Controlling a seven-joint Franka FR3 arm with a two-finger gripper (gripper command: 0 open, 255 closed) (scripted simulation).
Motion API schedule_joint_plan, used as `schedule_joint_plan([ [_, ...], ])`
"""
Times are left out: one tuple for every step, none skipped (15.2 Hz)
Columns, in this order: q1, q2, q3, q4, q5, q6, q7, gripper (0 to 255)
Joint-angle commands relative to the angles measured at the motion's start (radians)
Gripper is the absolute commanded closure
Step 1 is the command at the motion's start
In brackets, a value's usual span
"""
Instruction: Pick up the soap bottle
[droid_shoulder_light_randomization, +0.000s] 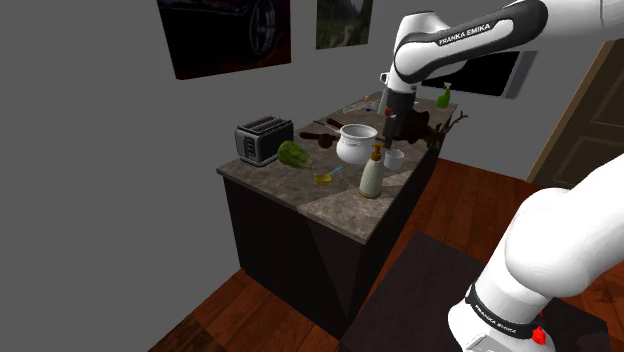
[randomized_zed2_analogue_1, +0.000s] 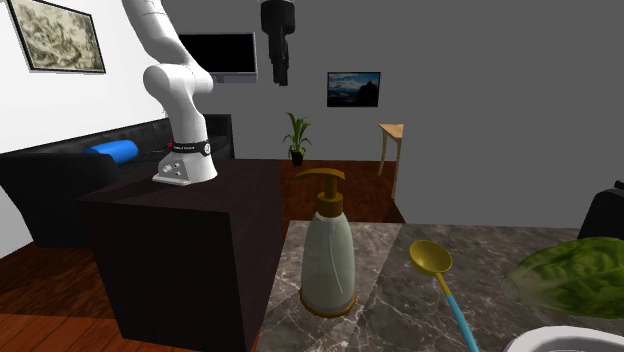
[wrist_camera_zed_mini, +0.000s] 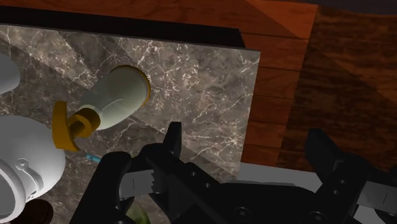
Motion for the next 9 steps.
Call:
schedule_joint_plan([
  [-0.001,0.064,-0.036,0.035,0.010,0.032,-0.048,0],
  [-0.001,0.100,-0.054,0.055,0.019,0.048,-0.073,0],
  [-0.001,0.137,-0.072,0.076,0.030,0.063,-0.099,0],
  [-0.001,0.175,-0.089,0.099,0.043,0.077,-0.125,0],
  [-0.002,0.213,-0.105,0.123,0.058,0.090,-0.153,0],
  [-0.003,0.253,-0.121,0.148,0.076,0.102,-0.182,0],
  [-0.005,0.293,-0.135,0.175,0.095,0.112,-0.211,0],
  [-0.008,0.334,-0.148,0.203,0.117,0.122,-0.241,0],
  [-0.012,0.375,-0.159,0.232,0.141,0.129,-0.271,0],
])
